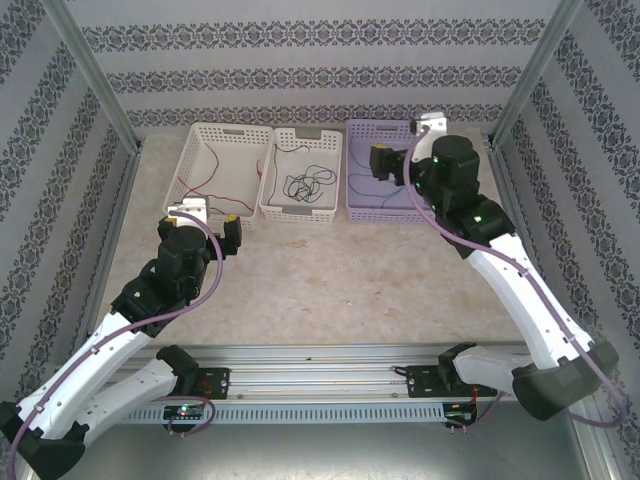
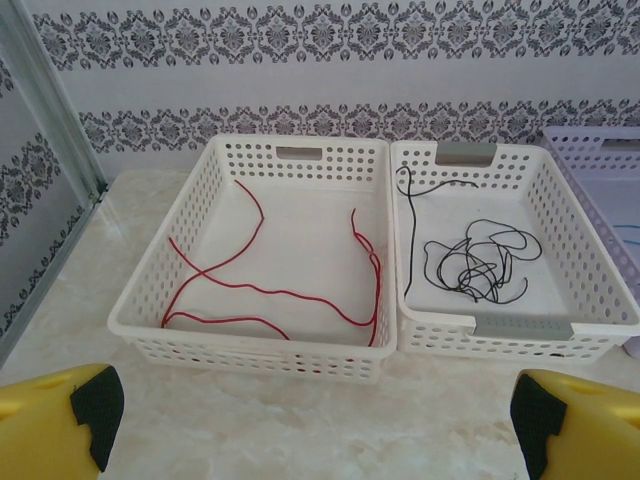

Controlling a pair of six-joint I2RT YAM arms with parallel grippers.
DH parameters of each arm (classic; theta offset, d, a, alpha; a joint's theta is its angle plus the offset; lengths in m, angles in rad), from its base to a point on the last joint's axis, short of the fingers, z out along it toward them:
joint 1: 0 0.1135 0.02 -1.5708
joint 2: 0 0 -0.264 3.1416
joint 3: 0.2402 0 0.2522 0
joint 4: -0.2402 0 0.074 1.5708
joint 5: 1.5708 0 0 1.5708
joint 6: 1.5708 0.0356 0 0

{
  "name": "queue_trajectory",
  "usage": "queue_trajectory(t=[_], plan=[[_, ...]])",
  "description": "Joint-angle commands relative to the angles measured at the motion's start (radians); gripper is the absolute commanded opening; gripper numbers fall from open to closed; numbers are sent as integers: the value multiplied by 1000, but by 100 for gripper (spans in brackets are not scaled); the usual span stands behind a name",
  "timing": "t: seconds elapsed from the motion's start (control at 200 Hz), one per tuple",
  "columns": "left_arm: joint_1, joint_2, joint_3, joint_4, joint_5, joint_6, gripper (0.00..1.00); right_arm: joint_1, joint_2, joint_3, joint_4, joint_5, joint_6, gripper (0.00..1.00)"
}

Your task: Untangle the cables

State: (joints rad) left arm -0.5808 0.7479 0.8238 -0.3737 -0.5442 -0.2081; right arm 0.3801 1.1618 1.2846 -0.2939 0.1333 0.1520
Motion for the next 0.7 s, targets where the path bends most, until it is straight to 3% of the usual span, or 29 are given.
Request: queue_trajectory(t=[0.0, 0.11, 0.33, 0.45, 0.694], plan=[[-1, 4, -13, 33, -32, 26, 100, -58, -77, -102, 72, -46, 112, 98], [-1, -7, -40, 69, -30, 32, 100, -94, -142, -227, 187, -50, 152, 98], [-1, -46, -92, 139, -31, 27, 100, -119, -193, -392, 328, 58, -6, 98], [-1, -52, -109, 158, -27, 28, 100, -137, -182, -455, 387, 76, -94, 98], [-1, -30, -115, 159, -62, 42, 100, -218, -111, -575, 459, 137, -68, 98]])
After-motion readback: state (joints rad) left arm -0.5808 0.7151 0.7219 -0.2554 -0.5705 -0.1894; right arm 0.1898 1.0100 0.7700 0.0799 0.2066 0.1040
